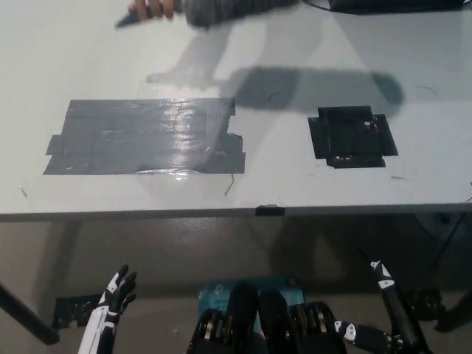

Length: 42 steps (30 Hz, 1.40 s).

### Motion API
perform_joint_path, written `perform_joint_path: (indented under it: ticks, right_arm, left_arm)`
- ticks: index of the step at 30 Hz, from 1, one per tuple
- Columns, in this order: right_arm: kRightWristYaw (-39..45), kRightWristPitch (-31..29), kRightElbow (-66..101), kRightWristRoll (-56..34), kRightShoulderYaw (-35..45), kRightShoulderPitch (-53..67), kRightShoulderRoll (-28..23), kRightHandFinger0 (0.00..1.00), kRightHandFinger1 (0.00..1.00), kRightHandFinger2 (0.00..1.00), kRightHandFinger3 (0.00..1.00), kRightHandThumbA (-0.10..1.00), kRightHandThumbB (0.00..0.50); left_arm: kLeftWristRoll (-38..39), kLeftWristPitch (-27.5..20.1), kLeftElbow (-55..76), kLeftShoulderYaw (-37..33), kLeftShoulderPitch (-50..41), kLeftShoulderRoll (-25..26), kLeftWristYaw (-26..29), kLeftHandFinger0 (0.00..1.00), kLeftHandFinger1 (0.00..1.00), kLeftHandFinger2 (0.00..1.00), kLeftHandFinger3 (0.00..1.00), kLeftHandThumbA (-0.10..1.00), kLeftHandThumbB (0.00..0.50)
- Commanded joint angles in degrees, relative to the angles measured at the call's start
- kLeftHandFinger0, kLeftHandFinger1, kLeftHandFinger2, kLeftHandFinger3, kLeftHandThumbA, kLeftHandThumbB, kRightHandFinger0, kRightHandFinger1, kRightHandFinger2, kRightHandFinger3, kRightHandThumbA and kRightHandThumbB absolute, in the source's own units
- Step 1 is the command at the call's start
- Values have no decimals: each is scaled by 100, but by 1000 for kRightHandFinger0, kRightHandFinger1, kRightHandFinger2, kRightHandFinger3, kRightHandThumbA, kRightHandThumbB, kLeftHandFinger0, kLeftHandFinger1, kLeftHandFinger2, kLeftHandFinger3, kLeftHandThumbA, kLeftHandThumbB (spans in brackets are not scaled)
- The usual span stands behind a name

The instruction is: A person hands a grey duster to the robot and the robot grabs it with its right hand and places it on the black marked spot infron tof it on the desk

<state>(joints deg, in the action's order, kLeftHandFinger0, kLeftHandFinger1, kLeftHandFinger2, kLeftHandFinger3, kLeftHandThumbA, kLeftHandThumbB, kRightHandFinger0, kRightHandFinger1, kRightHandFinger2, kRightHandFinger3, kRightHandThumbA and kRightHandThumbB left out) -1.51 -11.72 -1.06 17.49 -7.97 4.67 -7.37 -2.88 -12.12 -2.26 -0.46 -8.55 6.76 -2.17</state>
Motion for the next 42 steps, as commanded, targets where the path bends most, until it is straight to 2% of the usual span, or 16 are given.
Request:
perform_joint_path:
  ticks: [1, 5, 9, 10, 13, 16, 18, 20, 26, 29, 30, 38, 42]
  right_arm:
    - [-201, -297, 227, 123, 56, 9, 47, 1000, 1000, 1000, 1000, 1000, 293]
    - [-327, -218, 565, 237, 53, 284, 235, 1000, 1000, 1000, 1000, 987, 284]
    - [-396, 29, 1605, 591, 243, 125, 330, 1000, 1000, 1000, 1000, 955, 292]
    - [-369, 49, 2087, 908, 301, 12, 274, 1000, 1000, 1000, 1000, 907, 270]
    - [-69, 586, 3051, 1721, 496, -496, 186, 1000, 1000, 1000, 1000, 902, 307]
    - [720, 1357, 3635, 2415, 586, -1429, 2, 1000, 1000, 1000, 1000, 883, 396]
    - [911, 1503, 3614, 2624, 574, -1775, -81, 1000, 1000, 1000, 1000, 860, 411]
    - [1145, 1749, 3500, 2825, 486, -2261, -98, 1000, 1000, 1000, 1000, 808, 432]
    - [1610, 2213, 2643, 3421, 81, -3321, -98, 1000, 1000, 1000, 1000, 906, 432]
    - [1618, 2364, 1758, 3552, -119, -3777, -199, 1000, 1000, 1000, 1000, 1000, 469]
    - [1650, 2454, 1380, 3642, -205, -3966, -235, 1000, 1000, 1000, 1000, 1000, 487]
    - [1221, 2385, -629, 3472, -616, -4624, -380, 1000, 1000, 1000, 1000, 1000, 500]
    - [1476, 2506, -1114, 3339, -807, -4801, -458, 1000, 1000, 1000, 1000, 1000, 500]
  left_arm:
    - [16, -135, 88, -18, -2, 68, -79, 1000, 1000, 1000, 1000, 1000, 142]
    - [52, -102, 164, 14, -104, 276, -193, 1000, 1000, 1000, 1000, 1000, 125]
    - [98, -55, 130, 96, -116, 372, -193, 1000, 1000, 1000, 1000, 1000, 146]
    - [93, -99, 70, 115, -108, 394, -186, 1000, 1000, 1000, 1000, 1000, 161]
    - [89, -23, 77, 137, -63, 394, -169, 1000, 1000, 1000, 1000, 1000, 156]
    - [127, 2, 79, 159, -29, 350, -148, 1000, 1000, 1000, 1000, 997, 150]
    - [127, 16, 88, 155, -17, 312, -129, 1000, 1000, 1000, 1000, 990, 144]
    - [109, 22, 107, 156, -24, 306, -117, 1000, 1000, 1000, 1000, 988, 152]
    - [81, 82, 200, 198, 36, 284, -62, 1000, 1000, 1000, 1000, 980, 135]
    - [91, 69, 205, 184, 102, 274, -81, 1000, 1000, 1000, 1000, 972, 137]
    - [101, 77, 205, 179, 114, 278, -95, 1000, 1000, 1000, 1000, 975, 143]
    - [102, 194, 263, 179, 190, 299, -117, 1000, 1000, 1000, 1000, 988, 127]
    - [159, 288, 292, 201, 245, 304, -135, 1000, 1000, 1000, 1000, 982, 126]
